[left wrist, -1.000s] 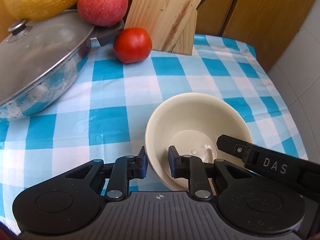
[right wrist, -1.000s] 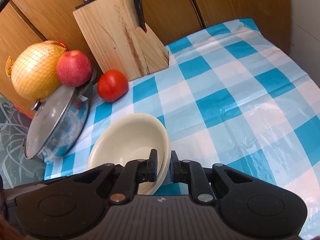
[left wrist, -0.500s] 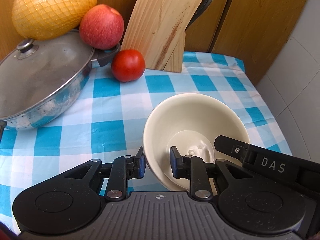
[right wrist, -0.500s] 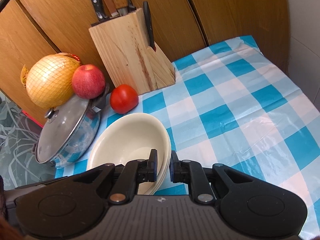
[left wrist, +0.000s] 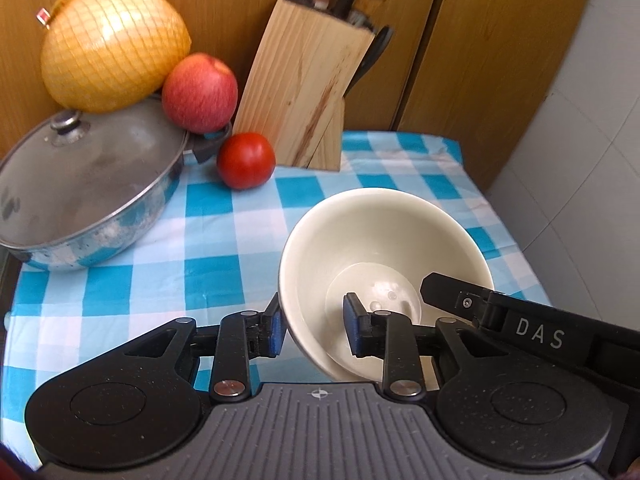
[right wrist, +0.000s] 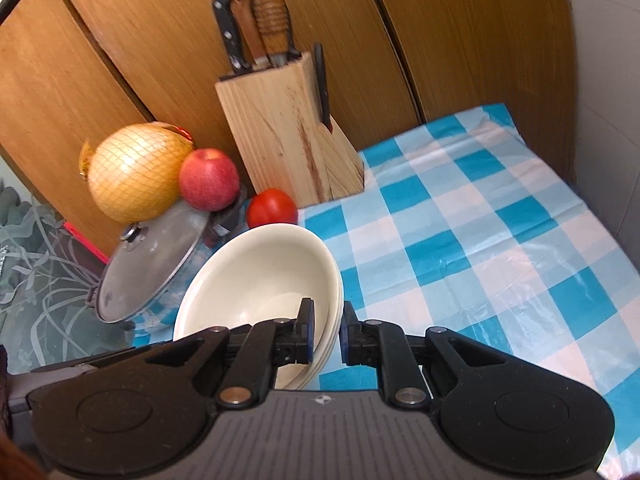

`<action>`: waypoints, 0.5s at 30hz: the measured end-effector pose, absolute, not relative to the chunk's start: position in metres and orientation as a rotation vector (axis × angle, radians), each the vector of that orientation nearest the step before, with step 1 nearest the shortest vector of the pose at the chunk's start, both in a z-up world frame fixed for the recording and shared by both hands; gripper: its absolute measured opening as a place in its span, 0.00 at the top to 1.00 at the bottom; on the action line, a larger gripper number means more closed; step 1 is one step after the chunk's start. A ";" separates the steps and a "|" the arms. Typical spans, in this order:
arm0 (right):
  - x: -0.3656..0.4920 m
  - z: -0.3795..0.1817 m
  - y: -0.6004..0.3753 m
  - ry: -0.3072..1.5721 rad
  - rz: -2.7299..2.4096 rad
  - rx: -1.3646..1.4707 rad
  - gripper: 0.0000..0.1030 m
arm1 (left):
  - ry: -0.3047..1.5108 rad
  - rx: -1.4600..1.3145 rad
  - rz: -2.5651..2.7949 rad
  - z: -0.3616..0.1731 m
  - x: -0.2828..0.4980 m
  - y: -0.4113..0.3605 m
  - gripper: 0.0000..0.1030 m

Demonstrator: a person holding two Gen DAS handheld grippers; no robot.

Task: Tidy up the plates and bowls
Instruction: 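Lift and carry the nested cream bowls with both tools to the pink-floral plate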

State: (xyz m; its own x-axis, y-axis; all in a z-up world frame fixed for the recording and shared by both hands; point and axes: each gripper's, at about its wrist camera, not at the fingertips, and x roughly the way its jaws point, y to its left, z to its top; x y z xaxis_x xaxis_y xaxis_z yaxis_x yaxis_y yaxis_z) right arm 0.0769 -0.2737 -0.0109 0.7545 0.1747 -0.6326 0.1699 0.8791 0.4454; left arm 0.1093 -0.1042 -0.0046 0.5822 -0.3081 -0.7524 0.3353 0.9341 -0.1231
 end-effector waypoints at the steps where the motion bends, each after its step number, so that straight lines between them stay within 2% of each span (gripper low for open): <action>1: 0.074 -0.008 -0.273 0.718 0.002 0.505 0.86 | 0.865 0.034 -0.381 -0.002 0.107 -0.104 0.65; 15: 0.027 0.014 -0.256 0.659 -0.005 0.446 0.85 | 0.807 0.028 -0.423 0.017 0.064 -0.094 0.60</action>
State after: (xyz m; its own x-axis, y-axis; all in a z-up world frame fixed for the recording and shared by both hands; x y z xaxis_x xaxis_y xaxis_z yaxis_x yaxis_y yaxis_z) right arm 0.0267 -0.2561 0.0143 0.7939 0.1354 -0.5928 0.1437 0.9055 0.3992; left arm 0.0643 -0.0942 0.0174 0.6127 -0.3561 -0.7056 0.3773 0.9162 -0.1348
